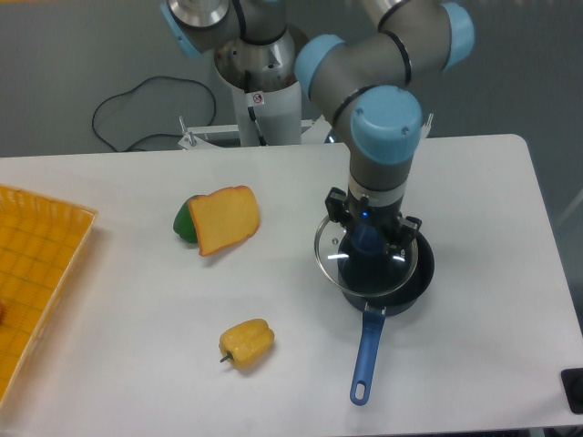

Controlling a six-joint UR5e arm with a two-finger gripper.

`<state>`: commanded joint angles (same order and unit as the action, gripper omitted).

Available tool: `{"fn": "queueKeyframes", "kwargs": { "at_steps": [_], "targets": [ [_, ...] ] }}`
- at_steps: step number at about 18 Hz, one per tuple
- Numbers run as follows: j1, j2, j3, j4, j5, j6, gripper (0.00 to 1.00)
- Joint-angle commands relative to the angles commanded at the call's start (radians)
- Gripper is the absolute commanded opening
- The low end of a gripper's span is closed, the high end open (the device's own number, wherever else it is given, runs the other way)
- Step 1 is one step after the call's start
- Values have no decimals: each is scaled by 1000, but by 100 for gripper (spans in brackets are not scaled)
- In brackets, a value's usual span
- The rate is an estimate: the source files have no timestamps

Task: Open the lid
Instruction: 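Lift the glass lid by its knob and tilt it off the pot rim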

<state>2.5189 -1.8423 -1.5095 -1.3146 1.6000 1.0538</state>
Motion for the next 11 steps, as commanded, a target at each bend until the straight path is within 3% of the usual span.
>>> {"fn": "queueKeyframes", "kwargs": {
  "at_steps": [11],
  "targets": [
    [-52, 14, 2, -2, -11, 0, 39]
  ]
}}
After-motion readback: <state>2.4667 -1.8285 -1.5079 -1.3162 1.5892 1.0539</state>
